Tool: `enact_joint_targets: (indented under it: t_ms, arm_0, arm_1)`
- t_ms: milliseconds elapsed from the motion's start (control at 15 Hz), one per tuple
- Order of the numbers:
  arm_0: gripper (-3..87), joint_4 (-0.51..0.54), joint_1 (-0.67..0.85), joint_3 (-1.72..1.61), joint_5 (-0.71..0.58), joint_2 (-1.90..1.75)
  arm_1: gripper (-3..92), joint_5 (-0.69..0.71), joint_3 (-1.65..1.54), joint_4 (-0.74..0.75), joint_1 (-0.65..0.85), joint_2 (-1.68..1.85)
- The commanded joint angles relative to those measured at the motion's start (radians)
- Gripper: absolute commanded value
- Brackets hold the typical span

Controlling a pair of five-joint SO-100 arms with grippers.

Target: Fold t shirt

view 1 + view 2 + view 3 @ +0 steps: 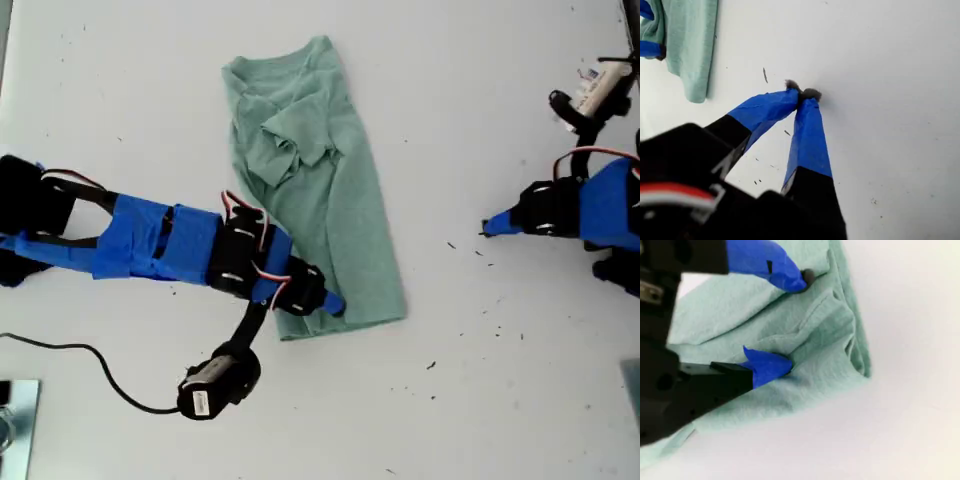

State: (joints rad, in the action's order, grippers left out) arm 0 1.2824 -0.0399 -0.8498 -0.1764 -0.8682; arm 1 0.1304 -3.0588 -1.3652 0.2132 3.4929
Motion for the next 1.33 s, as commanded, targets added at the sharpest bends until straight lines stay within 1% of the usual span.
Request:
enact_joint_targets:
  t_ms: [0, 133, 267, 333, 400, 467, 533, 600, 667, 733, 800, 867, 933, 1000, 1133, 1200, 1267]
  arm_0:
    - [24.8, 0.098, 0.032, 0.014, 0.014, -0.078]
    - [22.5, 0.198, 0.011, 0.003, 0.017, -0.353]
    - [19.5, 0.272, -0.005, -0.08, 0.025, -0.675]
    - [19.3, 0.276, -0.005, -0.166, 0.021, -0.815]
    - [19.5, 0.279, 0.008, -0.334, 0.041, -0.951]
    - [14.2, 0.23, 0.026, -0.657, 0.114, -1.131]
    - [9.1, 0.075, 0.029, -1.028, 0.169, -1.348]
    - [0.8, -0.098, 0.035, -1.384, 0.215, -1.583]
    - [-0.1, -0.19, 0.044, -1.677, 0.264, -1.787]
    - [-0.2, -0.258, 0.04, -1.896, 0.301, -1.98]
    - [-0.2, -0.295, 0.029, -2.063, 0.334, -2.168]
    - [-0.2, -0.291, 0.021, -2.183, 0.36, -2.315]
    - [-0.2, -0.29, 0.021, -2.263, 0.387, -2.407]
    - [-0.2, -0.296, 0.032, -2.283, 0.38, -2.424]
    - [-0.2, -0.324, 0.058, -2.246, 0.37, -2.313]
    - [-0.2, -0.322, 0.057, -2.149, 0.37, -2.2]
    - [-0.2, -0.288, 0.034, -1.973, 0.377, -2.017]
  arm_1:
    - [1.9, -0.005, -0.031, -0.003, -0.005, 0.011]
    - [1.9, 0.002, -0.031, -0.003, 0.006, 0.011]
    - [1.9, 0.005, -0.031, -0.003, 0.008, 0.011]
    - [1.9, 0.006, -0.031, -0.005, 0.008, 0.011]
    - [1.9, 0.011, -0.031, -0.005, 0.009, 0.011]
    - [1.9, 0.011, -0.031, -0.005, 0.009, 0.011]
    - [1.9, 0.006, -0.029, -0.005, 0.005, 0.011]
    - [1.9, 0.009, -0.029, -0.008, 0.005, 0.011]
    - [1.9, 0.011, -0.029, -0.008, 0.006, 0.011]
    - [1.9, 0.006, -0.028, -0.008, 0.002, 0.011]
    - [1.9, 0.006, -0.028, -0.009, -0.002, 0.011]
    - [1.9, 0.012, -0.028, -0.009, -0.002, 0.011]
    - [1.9, 0.014, -0.028, -0.009, -0.005, 0.011]
    - [1.9, 0.018, -0.028, -0.011, -0.005, 0.011]
    - [1.9, 0.02, -0.028, -0.011, -0.006, 0.011]
    - [1.9, 0.006, 0.005, -0.02, -0.037, 0.008]
    - [0.2, -0.018, 0.089, -0.034, -0.071, -0.023]
